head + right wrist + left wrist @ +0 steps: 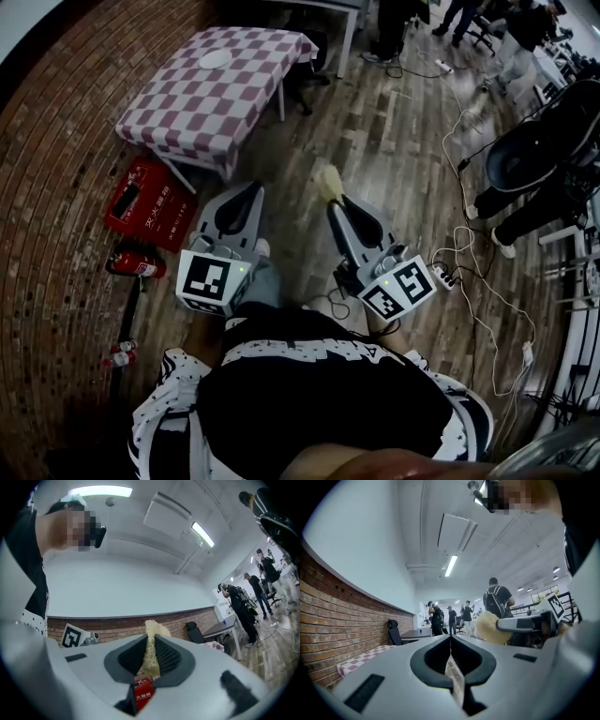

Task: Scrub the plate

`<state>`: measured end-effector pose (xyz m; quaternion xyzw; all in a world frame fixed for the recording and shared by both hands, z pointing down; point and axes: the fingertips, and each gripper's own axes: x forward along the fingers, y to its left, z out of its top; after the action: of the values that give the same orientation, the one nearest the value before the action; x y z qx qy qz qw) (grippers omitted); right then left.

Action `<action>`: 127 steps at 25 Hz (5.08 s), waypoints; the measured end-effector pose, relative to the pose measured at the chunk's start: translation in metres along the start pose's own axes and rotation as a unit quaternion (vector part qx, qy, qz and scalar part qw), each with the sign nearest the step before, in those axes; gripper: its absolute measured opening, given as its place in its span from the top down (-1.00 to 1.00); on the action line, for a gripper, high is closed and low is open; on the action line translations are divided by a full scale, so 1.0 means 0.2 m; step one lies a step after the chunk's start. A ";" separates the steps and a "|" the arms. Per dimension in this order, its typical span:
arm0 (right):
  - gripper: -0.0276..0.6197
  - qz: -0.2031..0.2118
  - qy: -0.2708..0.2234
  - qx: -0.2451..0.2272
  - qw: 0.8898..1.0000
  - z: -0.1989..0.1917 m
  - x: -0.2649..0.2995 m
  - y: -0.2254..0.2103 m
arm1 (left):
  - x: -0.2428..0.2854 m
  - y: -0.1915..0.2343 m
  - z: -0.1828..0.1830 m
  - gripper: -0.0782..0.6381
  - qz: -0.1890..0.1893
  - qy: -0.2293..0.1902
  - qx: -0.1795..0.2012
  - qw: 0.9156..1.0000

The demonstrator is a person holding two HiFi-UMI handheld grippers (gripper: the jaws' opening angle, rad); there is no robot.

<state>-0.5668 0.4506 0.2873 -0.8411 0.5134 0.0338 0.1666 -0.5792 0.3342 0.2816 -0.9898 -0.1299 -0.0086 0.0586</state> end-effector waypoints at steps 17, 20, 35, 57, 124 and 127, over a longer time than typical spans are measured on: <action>0.75 -0.028 -0.003 -0.015 0.999 -0.01 0.26 -0.27 | 0.36 0.19 -0.05 0.75 -0.032 -0.019 -0.020 0.999; 0.76 -0.029 0.004 -0.012 0.999 -0.03 0.31 -0.32 | 0.41 0.23 -0.07 0.75 -0.034 -0.014 -0.026 0.999; 0.76 -0.038 0.030 -0.009 0.999 -0.12 0.60 -0.54 | 0.64 0.47 -0.17 0.75 -0.021 -0.004 -0.032 0.999; 0.76 -0.069 0.040 -0.031 0.996 -0.09 0.96 -0.87 | 1.13 0.75 -0.17 0.75 -0.060 -0.033 -0.041 0.997; 0.75 0.162 0.094 0.031 0.982 -0.09 2.40 -2.16 | 2.25 1.75 -0.27 0.75 0.236 0.039 -0.035 0.970; 0.75 0.175 0.097 0.039 0.979 -0.07 2.42 -2.25 | 2.33 1.73 -0.26 0.75 0.249 0.046 -0.034 0.967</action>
<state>0.0529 0.2215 0.3003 -0.7306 0.6672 -0.0394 0.1396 -0.0391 0.1149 0.3095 -0.9908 0.1243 -0.0442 0.0309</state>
